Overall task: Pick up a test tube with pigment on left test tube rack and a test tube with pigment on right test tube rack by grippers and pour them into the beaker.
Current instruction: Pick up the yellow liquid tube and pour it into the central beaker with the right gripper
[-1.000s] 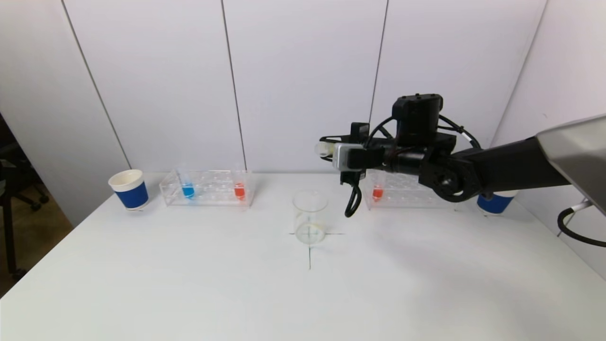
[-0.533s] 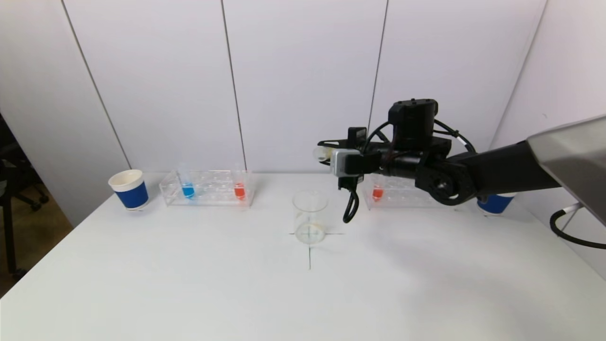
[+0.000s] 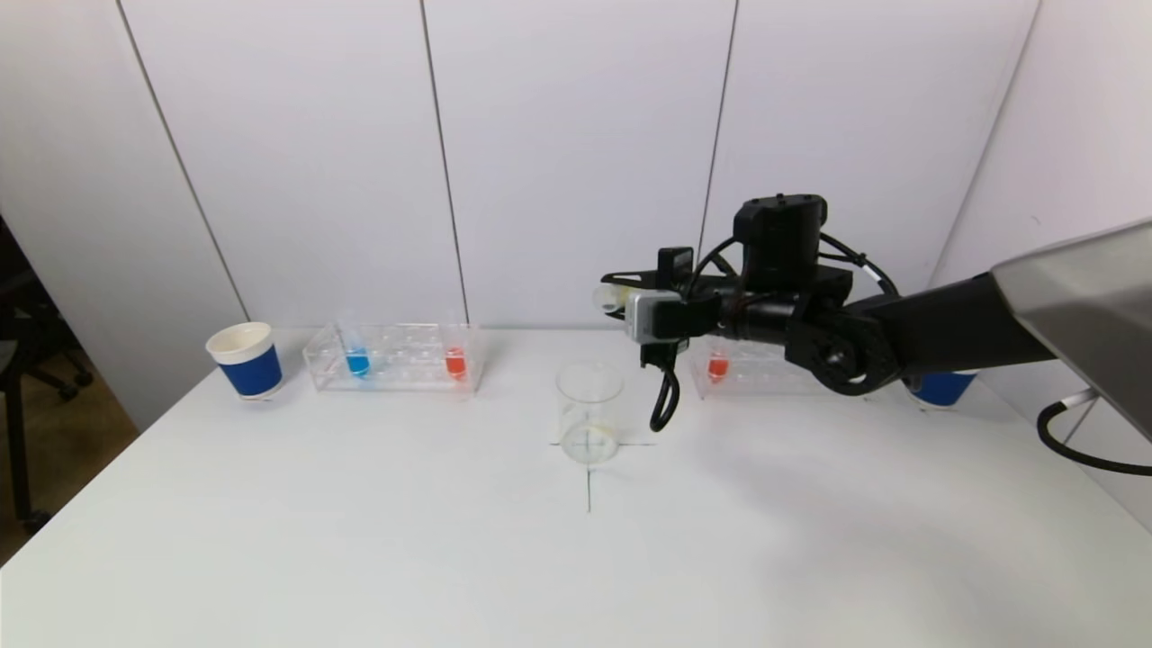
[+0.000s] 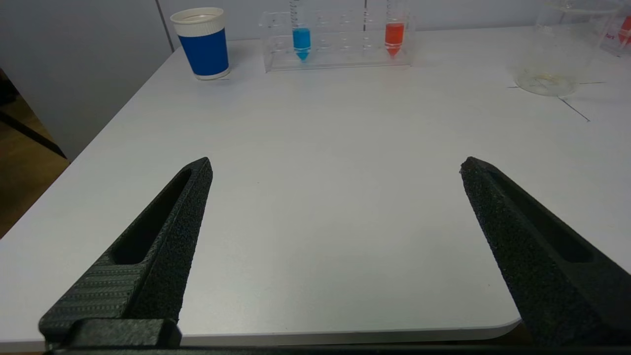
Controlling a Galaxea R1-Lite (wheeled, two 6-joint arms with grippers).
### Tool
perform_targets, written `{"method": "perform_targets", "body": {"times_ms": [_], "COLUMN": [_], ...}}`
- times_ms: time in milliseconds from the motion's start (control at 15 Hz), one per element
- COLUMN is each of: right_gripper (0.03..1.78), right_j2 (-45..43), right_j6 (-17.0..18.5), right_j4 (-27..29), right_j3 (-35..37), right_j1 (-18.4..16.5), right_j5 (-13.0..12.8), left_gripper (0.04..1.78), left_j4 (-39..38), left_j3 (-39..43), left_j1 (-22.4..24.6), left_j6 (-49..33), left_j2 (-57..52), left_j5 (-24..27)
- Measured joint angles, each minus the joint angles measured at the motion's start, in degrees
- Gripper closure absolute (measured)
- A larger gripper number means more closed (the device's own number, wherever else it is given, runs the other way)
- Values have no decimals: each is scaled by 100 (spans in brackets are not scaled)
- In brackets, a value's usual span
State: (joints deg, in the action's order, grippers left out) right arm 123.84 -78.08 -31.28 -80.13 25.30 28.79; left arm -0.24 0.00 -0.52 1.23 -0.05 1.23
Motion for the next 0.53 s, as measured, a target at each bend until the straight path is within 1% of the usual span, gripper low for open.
{"method": "perform_targets", "body": {"times_ms": [200, 400, 533], "right_gripper": [132, 132, 132], "right_j2": [50, 112, 166], "right_j6": [-61, -245, -372], "right_j4": [-166, -176, -176], "right_j3": [69, 96, 78], "right_j1": [0, 4, 4], "right_j5": [1, -11, -66], "left_gripper": [6, 6, 6], "left_j4": [0, 0, 0], "left_j3": [0, 0, 0], "left_j1": [1, 1, 1], "left_j6": [0, 2, -2], "left_j2": [0, 0, 0], "left_j5": [-2, -2, 0]}}
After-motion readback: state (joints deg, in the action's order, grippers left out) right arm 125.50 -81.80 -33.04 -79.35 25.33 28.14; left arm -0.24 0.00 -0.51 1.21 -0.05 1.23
